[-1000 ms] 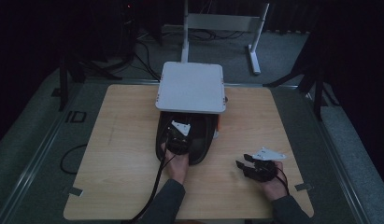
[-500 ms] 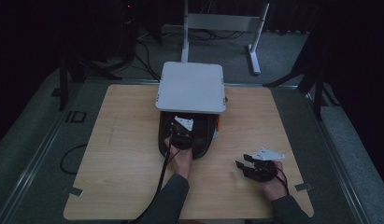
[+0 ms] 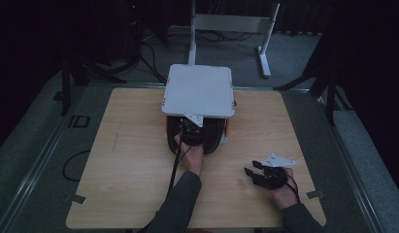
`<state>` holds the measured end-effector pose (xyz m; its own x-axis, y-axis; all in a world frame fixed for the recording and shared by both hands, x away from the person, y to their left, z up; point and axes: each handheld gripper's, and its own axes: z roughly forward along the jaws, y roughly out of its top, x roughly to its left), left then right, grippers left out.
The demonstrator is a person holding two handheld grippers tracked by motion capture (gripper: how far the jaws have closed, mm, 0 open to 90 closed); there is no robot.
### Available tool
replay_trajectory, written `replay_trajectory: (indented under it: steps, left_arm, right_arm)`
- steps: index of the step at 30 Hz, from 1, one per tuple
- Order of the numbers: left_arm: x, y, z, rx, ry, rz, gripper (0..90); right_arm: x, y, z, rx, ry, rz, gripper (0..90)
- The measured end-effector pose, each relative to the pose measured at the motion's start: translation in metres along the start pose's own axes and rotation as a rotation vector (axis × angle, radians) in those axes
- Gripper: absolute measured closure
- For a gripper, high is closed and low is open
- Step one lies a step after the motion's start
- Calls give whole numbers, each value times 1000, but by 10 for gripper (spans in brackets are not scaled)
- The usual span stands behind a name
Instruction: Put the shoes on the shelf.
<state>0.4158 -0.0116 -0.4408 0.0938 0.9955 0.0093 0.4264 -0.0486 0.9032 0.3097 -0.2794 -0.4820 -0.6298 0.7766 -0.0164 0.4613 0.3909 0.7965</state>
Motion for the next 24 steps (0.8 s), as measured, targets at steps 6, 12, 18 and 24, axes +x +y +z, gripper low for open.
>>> replay_trajectory:
  steps: [6, 12, 18, 24]
  left_arm:
    - [-3, 8, 11, -20, 17, 9, 754]
    - [-3, 13, 18, -41, 13, 13, 749]
    - [-5, 14, 24, -90, 29, 18, 746]
    - [-3, 10, 29, -86, 5, 0, 647]
  right_arm:
    - [0, 0, 0, 0, 2, 1, 525]
    - [0, 0, 0, 1, 5, 3, 525]
    - [0, 0, 0, -1, 4, 4, 525]
    - [0, 0, -1, -3, 6, 2, 522]
